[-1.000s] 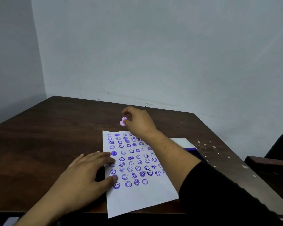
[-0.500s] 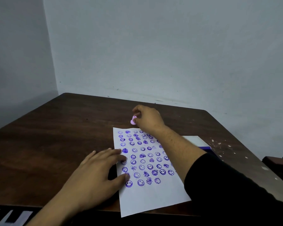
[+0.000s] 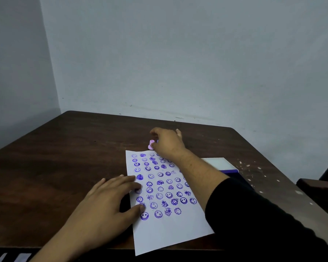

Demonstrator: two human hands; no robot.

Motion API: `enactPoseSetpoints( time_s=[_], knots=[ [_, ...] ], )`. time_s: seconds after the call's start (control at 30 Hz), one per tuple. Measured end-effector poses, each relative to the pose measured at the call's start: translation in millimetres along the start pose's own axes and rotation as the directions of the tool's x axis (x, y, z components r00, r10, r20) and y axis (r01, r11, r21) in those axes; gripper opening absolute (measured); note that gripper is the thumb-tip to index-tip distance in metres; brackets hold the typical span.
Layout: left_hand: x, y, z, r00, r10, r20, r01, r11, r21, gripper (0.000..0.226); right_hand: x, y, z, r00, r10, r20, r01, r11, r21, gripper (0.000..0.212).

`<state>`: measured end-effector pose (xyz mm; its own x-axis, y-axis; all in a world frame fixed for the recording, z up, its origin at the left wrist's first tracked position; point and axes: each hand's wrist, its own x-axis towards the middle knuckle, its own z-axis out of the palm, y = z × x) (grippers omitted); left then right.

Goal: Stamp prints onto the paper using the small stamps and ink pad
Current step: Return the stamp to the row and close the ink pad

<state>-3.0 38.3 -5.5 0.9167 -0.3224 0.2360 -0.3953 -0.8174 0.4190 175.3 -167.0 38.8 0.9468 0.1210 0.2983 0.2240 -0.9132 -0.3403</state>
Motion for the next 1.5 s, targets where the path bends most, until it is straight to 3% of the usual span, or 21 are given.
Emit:
enactPoseSetpoints(
  time_s=[0.13,0.47,0.57,0.7,0.87,1.17,1.5],
  knots=[
    [1.4,-0.4,0.3,1.000,-0.006,0.002,0.006,1.000,0.004,0.069,-1.0,2.6,-6.8,0.999,-0.022,-0.031,0.022,1.000,0.007,0.046],
    [1.4,-0.8,1.1,1.000,-0.011,-0.009,0.011,1.000,-0.009,0.065,-68.9,46.3,-51.7,0.970,-0.126,-0.207,0.127,0.992,-0.010,0.040],
    [1.2,-0.4,1.0,1.000,-0.012,-0.011,0.012,1.000,-0.013,0.059,-98.8,71.6,-74.0,0.968,-0.035,-0.249,0.037,0.999,0.007,0.040],
    [1.3,0.4,1.1,1.000,-0.008,-0.020,0.008,1.000,-0.015,0.055,-135.7,109.0,-95.2,0.926,0.174,-0.335,-0.121,0.978,0.172,0.032],
    [0.6,1.5,0.0,1.000,0.002,-0.019,-0.003,1.000,-0.023,0.052,-154.1,146.1,-95.6,0.878,0.395,-0.270,-0.312,0.900,0.305,0.029],
    [1.2,1.1,-0.8,1.000,0.016,-0.017,-0.016,0.999,-0.030,0.049,-150.5,164.9,-76.5,0.869,0.472,-0.150,-0.427,0.867,0.255,0.030],
    [2.1,-0.4,-1.4,1.000,0.025,-0.009,-0.025,0.998,-0.050,0.043,-153.7,167.3,-79.8,0.829,0.519,-0.207,-0.446,0.838,0.313,0.019]
  ],
)
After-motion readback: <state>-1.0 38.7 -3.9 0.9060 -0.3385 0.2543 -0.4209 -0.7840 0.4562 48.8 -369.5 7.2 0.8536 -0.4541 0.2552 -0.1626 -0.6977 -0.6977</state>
